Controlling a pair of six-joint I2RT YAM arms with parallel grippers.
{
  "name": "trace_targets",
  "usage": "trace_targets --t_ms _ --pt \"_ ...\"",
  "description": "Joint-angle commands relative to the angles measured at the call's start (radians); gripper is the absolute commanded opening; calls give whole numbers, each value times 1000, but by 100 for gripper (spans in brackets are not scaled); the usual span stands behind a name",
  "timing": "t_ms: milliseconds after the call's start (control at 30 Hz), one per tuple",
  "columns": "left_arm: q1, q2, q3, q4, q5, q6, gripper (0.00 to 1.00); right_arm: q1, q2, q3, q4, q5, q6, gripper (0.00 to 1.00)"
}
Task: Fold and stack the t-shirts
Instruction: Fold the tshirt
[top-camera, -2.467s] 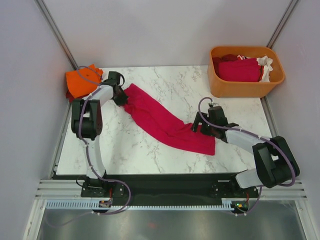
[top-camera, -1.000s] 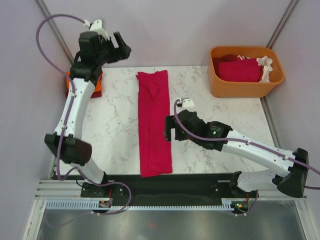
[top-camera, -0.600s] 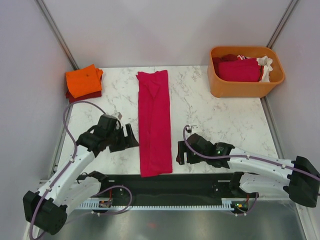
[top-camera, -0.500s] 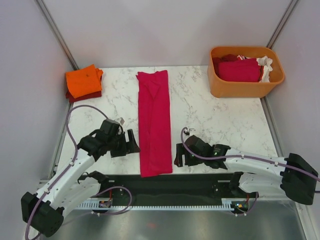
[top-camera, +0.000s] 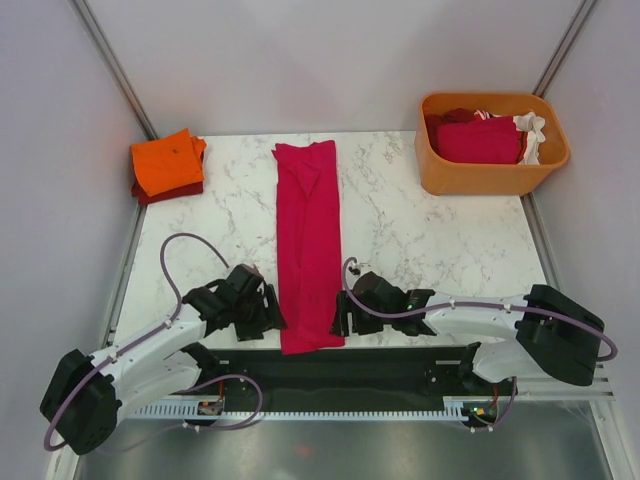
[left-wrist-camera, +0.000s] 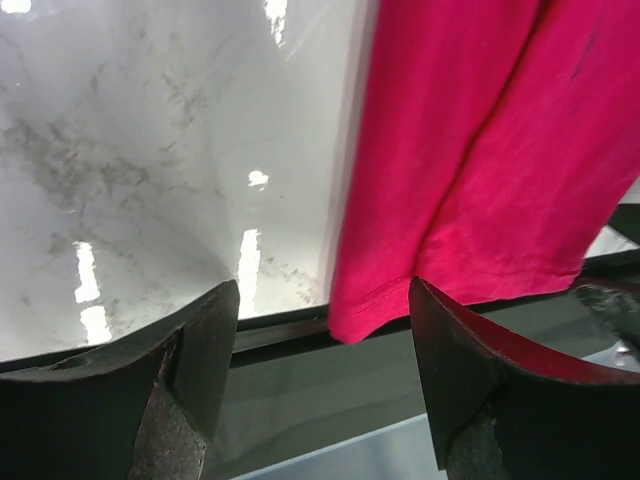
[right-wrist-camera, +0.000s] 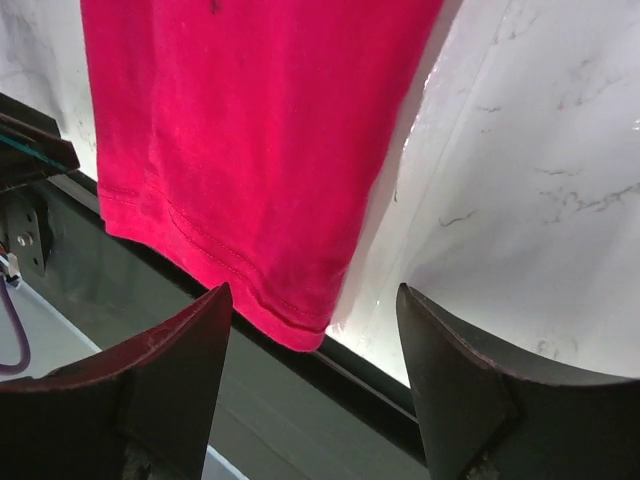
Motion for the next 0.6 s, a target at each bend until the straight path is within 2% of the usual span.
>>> trace_targets --t_ms 0,133,267,367,400,433,500,533,567 --pt "-19 3 -8 147 -46 -132 75 10 27 13 68 -16 11 75" --pt "-31 46 -5 162 -61 -116 74 10 59 10 101 -25 14 74" --pt "-57 123 4 167 -66 -101 65 13 99 24 118 -37 8 71" --pt "-94 163 4 167 -70 -107 56 11 116 30 120 -37 8 65" --pt "-106 166 -3 168 -79 -119 51 13 121 28 121 -39 6 63" --pt "-128 168 -8 170 -84 -124 46 13 122 25 123 -39 5 52" --pt "-151 168 -26 189 -86 -135 36 13 122 16 123 -37 5 40" --pt "-154 168 -32 199 -86 -135 30 13 125 12 126 -37 5 37" --pt "-159 169 -40 212 -86 -133 16 11 127 8 127 -37 3 33"
